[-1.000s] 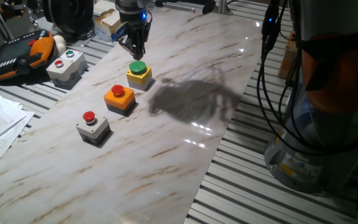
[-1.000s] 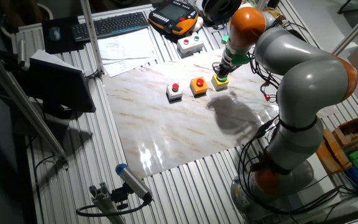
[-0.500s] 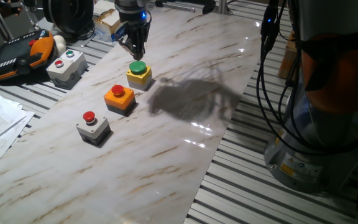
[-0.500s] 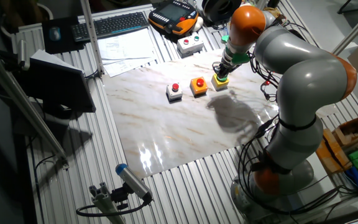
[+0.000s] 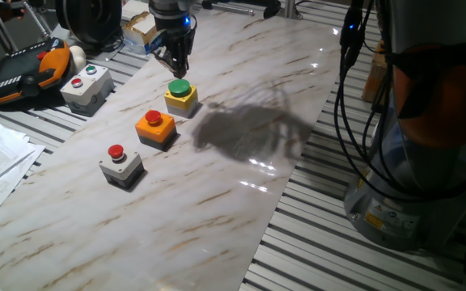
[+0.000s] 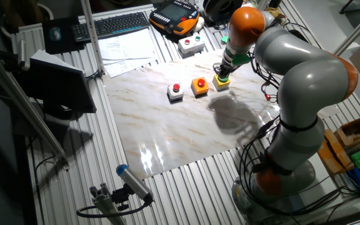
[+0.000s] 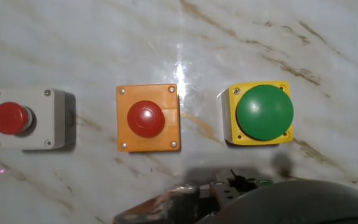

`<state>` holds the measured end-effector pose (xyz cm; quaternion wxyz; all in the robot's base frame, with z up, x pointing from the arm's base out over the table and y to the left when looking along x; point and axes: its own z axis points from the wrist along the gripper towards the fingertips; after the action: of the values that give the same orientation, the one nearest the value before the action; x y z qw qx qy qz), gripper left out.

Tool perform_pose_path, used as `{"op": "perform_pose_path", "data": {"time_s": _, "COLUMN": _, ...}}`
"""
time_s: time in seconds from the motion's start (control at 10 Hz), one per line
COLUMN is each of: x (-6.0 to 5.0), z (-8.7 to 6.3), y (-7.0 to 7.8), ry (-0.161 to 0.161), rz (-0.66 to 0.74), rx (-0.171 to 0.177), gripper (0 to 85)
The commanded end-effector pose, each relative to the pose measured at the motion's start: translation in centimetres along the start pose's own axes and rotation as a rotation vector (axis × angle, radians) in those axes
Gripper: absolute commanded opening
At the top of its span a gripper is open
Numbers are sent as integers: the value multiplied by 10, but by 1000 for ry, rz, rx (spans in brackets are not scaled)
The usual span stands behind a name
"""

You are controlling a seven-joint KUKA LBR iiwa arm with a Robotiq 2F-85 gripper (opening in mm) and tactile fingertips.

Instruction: Press three buttons from left to right in sequence

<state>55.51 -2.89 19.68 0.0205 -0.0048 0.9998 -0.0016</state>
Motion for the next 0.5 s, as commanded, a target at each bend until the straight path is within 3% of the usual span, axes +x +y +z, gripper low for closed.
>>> {"op": "perform_pose_path", "data": {"time_s": 0.0, "x": 0, "z": 0, "y": 0, "ry": 7, "rz": -8, "rx": 4, "gripper": 7}}
{"op": "perform_pose_path", "data": {"time_s": 0.2, "x": 0, "z": 0, "y": 0, "ry": 16, "rz": -34, "rx": 1, "gripper": 7}}
{"op": "perform_pose_path", "data": {"time_s": 0.4, "x": 0, "z": 0, "y": 0, "ry": -8, "rz": -34, "rx": 8, "gripper": 7}}
